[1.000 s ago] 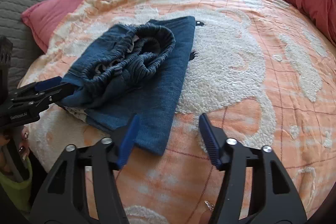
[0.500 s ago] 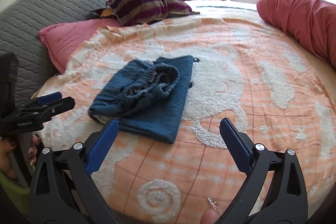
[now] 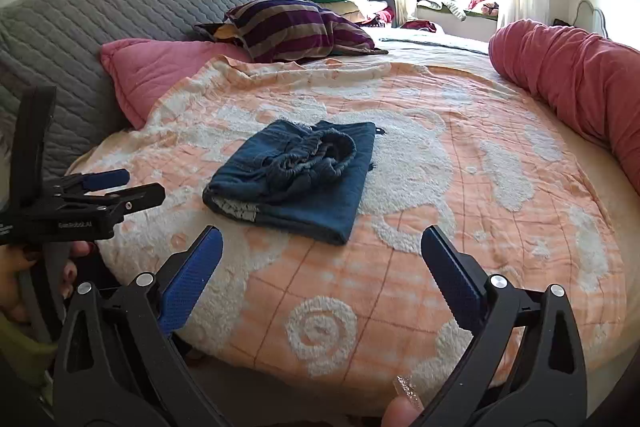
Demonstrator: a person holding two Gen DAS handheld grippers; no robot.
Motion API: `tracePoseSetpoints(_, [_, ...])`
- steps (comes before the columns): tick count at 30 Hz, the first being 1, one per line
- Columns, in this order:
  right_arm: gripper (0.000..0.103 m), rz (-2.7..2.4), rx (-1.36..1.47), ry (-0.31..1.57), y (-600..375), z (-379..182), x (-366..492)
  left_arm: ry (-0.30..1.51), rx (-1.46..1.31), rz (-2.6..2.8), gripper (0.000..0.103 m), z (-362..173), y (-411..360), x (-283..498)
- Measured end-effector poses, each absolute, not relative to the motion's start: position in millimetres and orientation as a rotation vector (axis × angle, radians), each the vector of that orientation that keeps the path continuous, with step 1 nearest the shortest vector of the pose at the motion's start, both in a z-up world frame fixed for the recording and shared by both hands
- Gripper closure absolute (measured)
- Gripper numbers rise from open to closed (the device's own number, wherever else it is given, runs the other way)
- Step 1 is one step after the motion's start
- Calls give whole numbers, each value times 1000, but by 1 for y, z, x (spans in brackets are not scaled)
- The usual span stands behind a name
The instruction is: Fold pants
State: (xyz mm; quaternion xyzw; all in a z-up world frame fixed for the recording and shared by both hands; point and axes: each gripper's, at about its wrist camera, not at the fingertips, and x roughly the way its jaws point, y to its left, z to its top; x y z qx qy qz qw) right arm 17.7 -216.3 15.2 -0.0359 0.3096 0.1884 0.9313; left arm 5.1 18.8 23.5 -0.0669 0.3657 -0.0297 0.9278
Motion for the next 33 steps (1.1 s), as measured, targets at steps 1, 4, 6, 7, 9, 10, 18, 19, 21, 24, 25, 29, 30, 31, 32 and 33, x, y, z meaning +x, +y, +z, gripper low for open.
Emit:
tracePoseSetpoints(1, [9, 383, -74, 636, -217, 13, 15, 750, -138, -60, 4, 22, 18, 2])
tracePoseSetpoints(4, [9, 367, -97, 633, -216, 9, 10, 744, -148, -59, 4, 19, 18, -5])
tracePoseSetpoints(6, [9, 353, -109, 631, -216, 4, 8, 747, -150, -69, 4, 16, 16, -10])
tracePoseSetpoints(7, [9, 352, -107, 634, -216, 3, 8, 749, -143, -71, 4, 14, 15, -12])
tracePoseSetpoints(9, [9, 350, -100, 651, -217, -2, 10, 754, -137, -67, 4, 9, 13, -16])
tracePoseSetpoints(10, [9, 347, -95, 657, -217, -5, 11, 758, -140, -68, 4, 7, 13, -18])
tracePoseSetpoints(18, [9, 335, -81, 721, -217, -34, 26, 807, -169, -42, 4, -21, 14, -9])
tracePoseSetpoints(19, [9, 332, -83, 732, -216, -39, 28, 806, -177, -45, 4, -23, 14, -7])
tracePoseSetpoints(21, [9, 332, -85, 739, -215, -44, 30, 806, -180, -44, 4, -24, 13, -5])
tracePoseSetpoints(24, [9, 334, -87, 738, -215, -49, 33, 809, -167, -37, 4, -27, 11, -2])
tracePoseSetpoints(25, [9, 335, -86, 740, -216, -50, 34, 817, -165, -35, 4, -29, 10, 0])
tracePoseSetpoints(29, [9, 335, -81, 742, -218, -51, 35, 826, -160, -27, 4, -32, 10, 2])
tracePoseSetpoints(30, [9, 335, -77, 742, -218, -51, 35, 827, -159, -26, 4, -32, 10, 3])
tracePoseSetpoints(31, [9, 339, -71, 740, -219, -51, 35, 827, -157, -25, 4, -32, 9, 3])
tracePoseSetpoints(32, [9, 338, -66, 738, -221, -51, 35, 825, -154, -23, 4, -31, 9, 3])
tracePoseSetpoints(33, [9, 336, -64, 735, -221, -51, 35, 824, -154, -23, 4, -31, 9, 3])
